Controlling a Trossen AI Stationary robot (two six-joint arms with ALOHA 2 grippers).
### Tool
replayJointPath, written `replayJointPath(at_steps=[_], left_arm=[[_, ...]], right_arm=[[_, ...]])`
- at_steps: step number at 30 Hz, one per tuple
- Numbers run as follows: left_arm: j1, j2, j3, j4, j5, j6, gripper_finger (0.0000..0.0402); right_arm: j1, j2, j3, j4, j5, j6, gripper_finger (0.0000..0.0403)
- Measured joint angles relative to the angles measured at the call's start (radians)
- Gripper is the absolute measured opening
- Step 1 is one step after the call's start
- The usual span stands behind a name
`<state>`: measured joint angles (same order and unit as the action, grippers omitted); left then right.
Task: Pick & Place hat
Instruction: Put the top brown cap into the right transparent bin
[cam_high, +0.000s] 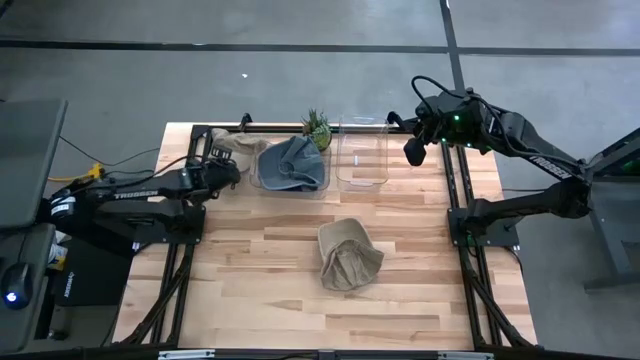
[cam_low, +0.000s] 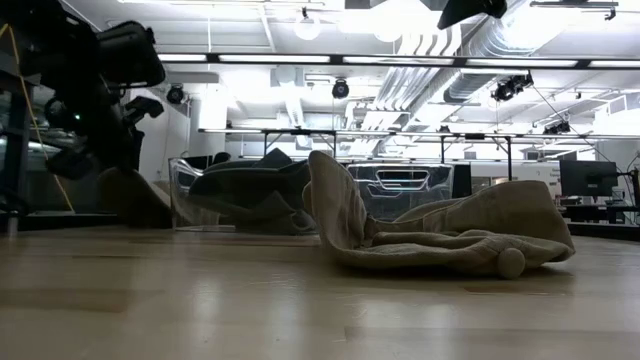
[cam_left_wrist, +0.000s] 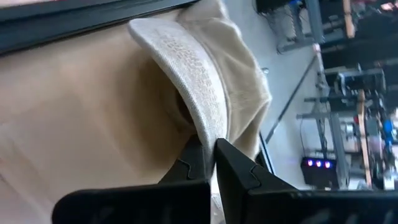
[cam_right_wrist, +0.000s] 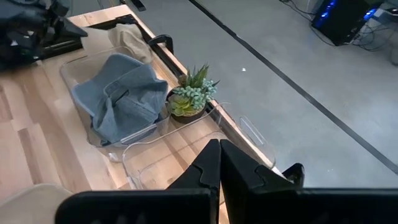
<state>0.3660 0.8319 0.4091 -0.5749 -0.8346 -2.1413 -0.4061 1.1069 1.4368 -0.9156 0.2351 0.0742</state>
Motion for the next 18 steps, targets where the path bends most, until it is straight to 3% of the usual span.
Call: replayJointPath(at_steps=[8,18], left_arm=[[0.000,-0.132,0.000,0.003,0.031,0.216,0.0002],[0.000,-0.280,0.001,-0.001,0.045,0.260,0.0001]], right_arm=[[0.000,0.000,0.000,0.000,-0.008,0.000,0.0001],[0.000,0.000,0.000,0.000,-0.008,0.021,0.0001]])
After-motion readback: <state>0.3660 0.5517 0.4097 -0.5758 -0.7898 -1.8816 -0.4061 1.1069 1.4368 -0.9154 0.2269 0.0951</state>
